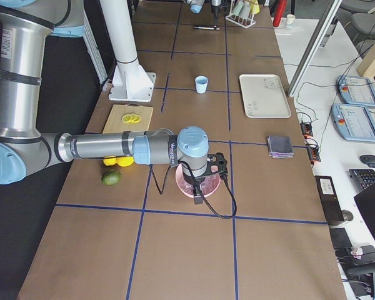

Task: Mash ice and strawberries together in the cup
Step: 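Grasp the metal rod with the left gripper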

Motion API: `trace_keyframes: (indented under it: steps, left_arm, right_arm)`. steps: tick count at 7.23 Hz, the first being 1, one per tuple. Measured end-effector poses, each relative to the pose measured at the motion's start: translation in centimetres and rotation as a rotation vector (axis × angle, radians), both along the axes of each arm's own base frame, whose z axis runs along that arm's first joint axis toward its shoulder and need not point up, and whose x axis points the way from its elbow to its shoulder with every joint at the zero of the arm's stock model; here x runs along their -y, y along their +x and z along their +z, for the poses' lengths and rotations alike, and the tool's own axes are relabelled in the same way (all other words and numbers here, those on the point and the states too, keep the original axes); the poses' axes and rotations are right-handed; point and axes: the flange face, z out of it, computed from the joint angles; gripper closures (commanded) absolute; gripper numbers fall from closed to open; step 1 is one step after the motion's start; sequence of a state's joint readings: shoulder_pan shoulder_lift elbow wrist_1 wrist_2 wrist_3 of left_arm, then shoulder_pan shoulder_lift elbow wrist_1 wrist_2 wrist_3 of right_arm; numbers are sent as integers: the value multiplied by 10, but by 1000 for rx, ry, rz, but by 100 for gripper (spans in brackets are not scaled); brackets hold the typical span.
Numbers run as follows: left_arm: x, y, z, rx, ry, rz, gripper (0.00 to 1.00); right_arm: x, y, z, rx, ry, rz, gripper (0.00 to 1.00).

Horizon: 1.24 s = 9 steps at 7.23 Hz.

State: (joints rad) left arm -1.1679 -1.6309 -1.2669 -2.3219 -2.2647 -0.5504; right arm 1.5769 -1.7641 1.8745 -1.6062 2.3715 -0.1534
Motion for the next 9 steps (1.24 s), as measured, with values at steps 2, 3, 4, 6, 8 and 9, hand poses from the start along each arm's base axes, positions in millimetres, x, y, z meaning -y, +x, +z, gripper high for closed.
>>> trace_keyframes:
  steps: [2, 3, 4, 6, 8, 9]
  left_arm:
    - [-2, 7, 1, 0, 0, 12, 59]
    - [-3, 8, 2, 1, -2, 15, 59]
    - [-4, 8, 3, 3, -4, 16, 59]
    - [-6, 8, 6, 7, -10, 17, 59]
    - [-6, 6, 8, 22, -5, 9, 59]
    - [-6, 6, 8, 29, -1, 5, 77]
  right_arm:
    - [0, 0, 0, 0, -1, 0, 0]
    - [0, 0, 0, 0, -2, 0, 0]
    - [0, 0, 0, 0, -2, 0, 0]
    - [0, 0, 1, 0, -1, 0, 0]
    - [0, 0, 1, 0, -2, -1, 0]
    - [0, 0, 1, 0, -2, -1, 0]
